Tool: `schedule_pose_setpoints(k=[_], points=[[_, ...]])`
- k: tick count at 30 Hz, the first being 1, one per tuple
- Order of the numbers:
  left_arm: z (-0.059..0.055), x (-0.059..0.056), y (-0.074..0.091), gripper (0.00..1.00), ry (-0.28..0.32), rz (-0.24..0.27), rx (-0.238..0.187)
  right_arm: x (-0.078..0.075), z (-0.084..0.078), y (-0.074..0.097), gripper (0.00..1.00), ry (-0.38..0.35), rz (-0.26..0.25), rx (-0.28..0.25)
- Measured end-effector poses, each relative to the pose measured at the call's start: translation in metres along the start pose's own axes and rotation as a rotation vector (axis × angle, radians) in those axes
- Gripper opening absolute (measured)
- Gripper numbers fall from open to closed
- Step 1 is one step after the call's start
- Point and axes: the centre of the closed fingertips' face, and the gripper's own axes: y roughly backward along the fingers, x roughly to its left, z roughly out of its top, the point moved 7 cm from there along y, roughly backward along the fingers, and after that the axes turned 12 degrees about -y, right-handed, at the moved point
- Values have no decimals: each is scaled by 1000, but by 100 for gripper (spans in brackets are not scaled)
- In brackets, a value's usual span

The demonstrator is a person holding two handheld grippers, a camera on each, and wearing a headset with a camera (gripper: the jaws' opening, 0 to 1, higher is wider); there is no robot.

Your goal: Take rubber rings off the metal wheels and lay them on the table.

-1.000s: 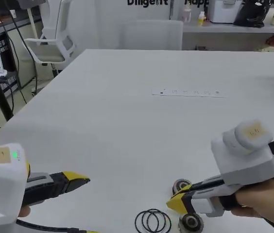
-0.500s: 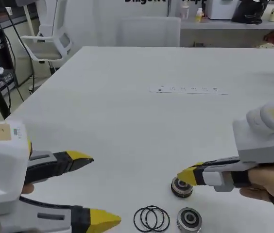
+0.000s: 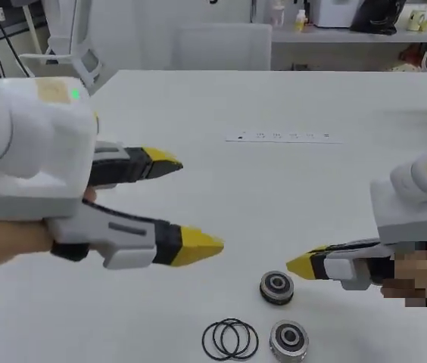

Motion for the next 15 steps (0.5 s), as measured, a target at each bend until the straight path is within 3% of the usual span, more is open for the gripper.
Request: schedule_pose_setpoints(k=[5,10,15], points=[[19,12,-27,64,-35,-34,-57,-1,-3,1,13,-19,22,6],[28,15,-56,60,-33,-45,-102,-2,-8,0,15,2,12,30],[21,2,-88,52,-24,-77,-115,-4,-13,-2,17,21,4,62]])
